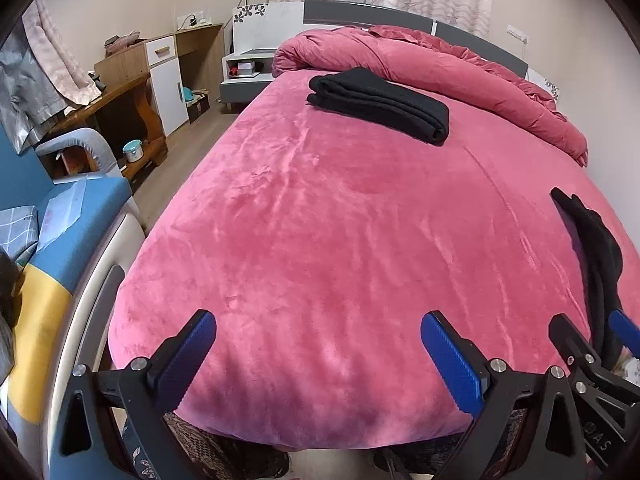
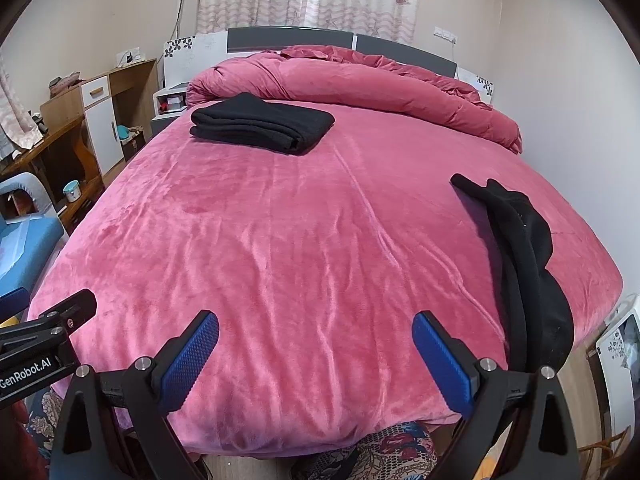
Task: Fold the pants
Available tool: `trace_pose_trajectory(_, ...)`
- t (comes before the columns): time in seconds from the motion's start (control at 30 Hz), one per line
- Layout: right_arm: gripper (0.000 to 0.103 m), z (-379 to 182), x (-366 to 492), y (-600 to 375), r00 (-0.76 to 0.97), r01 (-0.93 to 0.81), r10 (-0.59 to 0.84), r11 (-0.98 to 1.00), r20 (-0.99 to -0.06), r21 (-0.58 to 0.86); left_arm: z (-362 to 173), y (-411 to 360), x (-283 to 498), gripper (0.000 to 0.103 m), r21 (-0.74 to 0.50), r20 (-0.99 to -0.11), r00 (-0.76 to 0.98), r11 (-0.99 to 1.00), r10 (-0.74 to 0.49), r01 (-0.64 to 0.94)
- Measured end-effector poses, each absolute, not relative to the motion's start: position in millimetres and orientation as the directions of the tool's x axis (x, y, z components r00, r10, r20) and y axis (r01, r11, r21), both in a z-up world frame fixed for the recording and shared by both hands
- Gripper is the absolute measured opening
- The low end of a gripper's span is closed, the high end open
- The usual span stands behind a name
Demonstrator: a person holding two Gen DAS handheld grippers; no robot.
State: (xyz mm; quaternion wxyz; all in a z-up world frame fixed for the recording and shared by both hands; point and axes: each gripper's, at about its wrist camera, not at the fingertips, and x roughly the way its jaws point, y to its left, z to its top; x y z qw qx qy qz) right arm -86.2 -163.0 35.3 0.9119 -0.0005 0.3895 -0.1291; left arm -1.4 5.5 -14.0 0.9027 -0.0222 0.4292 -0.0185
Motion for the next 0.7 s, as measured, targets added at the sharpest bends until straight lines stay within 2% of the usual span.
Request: trace_pose_trajectory(0.7, 0.099, 35.0, -88.1, -163.5, 0.666, 0.236, -0.236, 0.967, -0.708, -0.101, -16.4, 9.7, 0.0, 0.103, -0.069, -0.784, 0.618, 0.998, -0.052, -0.003)
